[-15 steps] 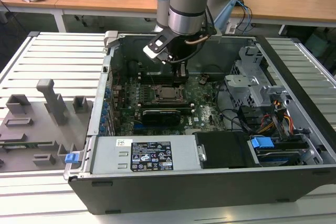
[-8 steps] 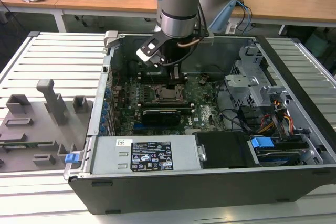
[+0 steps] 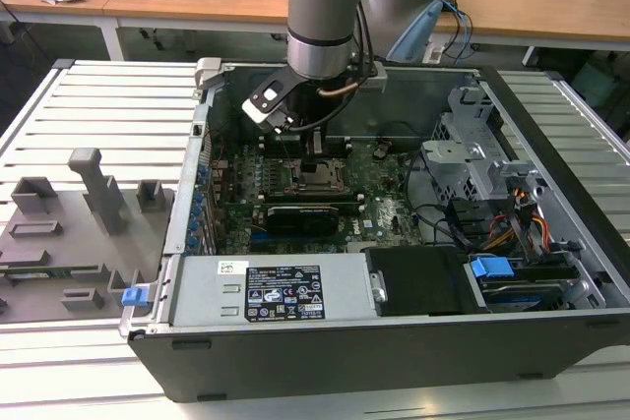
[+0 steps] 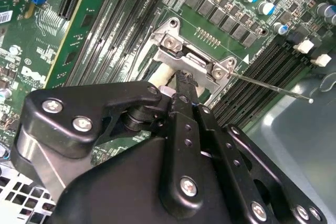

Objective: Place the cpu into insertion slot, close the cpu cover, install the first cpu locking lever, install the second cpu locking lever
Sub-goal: 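Close the cpu cover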

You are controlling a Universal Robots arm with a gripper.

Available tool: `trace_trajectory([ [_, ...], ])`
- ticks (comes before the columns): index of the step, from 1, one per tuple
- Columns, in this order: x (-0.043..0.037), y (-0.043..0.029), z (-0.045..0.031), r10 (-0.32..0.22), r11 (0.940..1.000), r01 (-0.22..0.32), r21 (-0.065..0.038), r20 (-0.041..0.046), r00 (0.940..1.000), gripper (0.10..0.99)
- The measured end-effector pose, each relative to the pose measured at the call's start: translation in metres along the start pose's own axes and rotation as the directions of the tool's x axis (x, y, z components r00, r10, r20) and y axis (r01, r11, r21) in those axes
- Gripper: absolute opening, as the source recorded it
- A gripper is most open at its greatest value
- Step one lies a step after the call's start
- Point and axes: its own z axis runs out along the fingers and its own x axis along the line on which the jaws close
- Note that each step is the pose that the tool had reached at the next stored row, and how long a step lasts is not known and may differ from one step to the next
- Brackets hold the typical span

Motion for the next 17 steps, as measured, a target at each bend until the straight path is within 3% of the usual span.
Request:
trace_trajectory([
  [17,0.0008,-0.0017,0.0060,0.000,1.0000,0.000,-0.005,-0.0001,1.0000,0.106],
])
